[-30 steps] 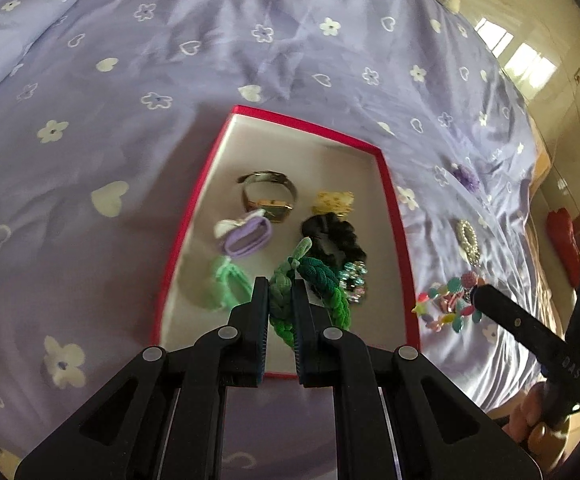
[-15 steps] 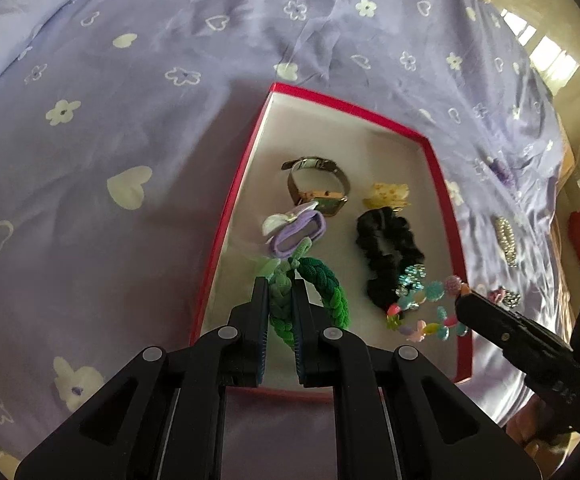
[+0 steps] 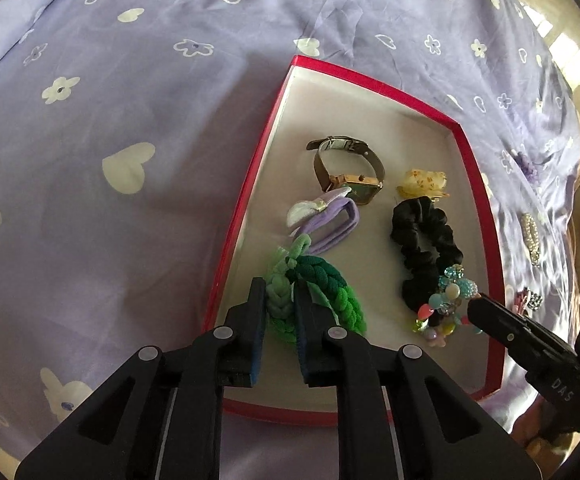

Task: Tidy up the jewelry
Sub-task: 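Carry the braided hair tie and pastel bracelet into the box and lower them, then open both tools and move them back over the remaining jewelry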

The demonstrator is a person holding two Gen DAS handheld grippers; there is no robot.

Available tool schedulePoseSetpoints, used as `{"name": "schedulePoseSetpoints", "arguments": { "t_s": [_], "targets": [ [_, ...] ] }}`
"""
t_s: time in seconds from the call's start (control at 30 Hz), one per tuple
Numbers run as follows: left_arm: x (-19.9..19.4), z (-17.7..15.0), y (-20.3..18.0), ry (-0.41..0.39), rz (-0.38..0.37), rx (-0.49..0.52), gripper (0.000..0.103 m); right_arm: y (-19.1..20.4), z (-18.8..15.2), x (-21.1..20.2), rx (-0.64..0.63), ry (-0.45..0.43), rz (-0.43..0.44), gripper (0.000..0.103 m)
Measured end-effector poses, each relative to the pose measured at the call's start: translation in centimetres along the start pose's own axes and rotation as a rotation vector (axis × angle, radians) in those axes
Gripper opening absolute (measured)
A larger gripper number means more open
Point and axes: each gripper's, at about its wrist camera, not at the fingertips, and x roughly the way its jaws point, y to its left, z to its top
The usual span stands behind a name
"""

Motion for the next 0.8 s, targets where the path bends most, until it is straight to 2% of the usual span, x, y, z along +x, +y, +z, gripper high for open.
{"name": "schedulePoseSetpoints", "arguments": {
  "t_s": [0.17,0.3,0.43,0.53,0.6,0.8],
  "targets": [
    [-0.2,-0.1,0.0,0.003,0.002,-0.006,0.025,0.0,0.1,0.1,0.000,0.001,0.004,0.015],
    [-0.6,-0.2,-0.2,-0.004,0.005,-0.002,0.031,-0.1,0.1,-0.2,0.004,-0.005,0.007,0.025],
    [-1.3,-0.3,-0.4,-0.018,0.009,0.001,0.038,0.0,0.0,-0.9,0.003,-0.014,0.018,0.029],
    [-1.9,-0.4,-0.4,-0.028,0.011,-0.003,0.043,0.0,-0.1,-1.7,0.008,-0.029,0.026,0.038],
    [-2.3,-0.5,-0.5,-0.033,0.008,-0.005,0.043,0.0,-0.1,-2.3,0.010,-0.040,0.030,0.044],
    [-3.7,-1.0,-1.3,-0.054,-0.010,0.005,0.043,-0.6,-0.6,-4.8,0.020,-0.077,0.032,0.045]
  ]
}}
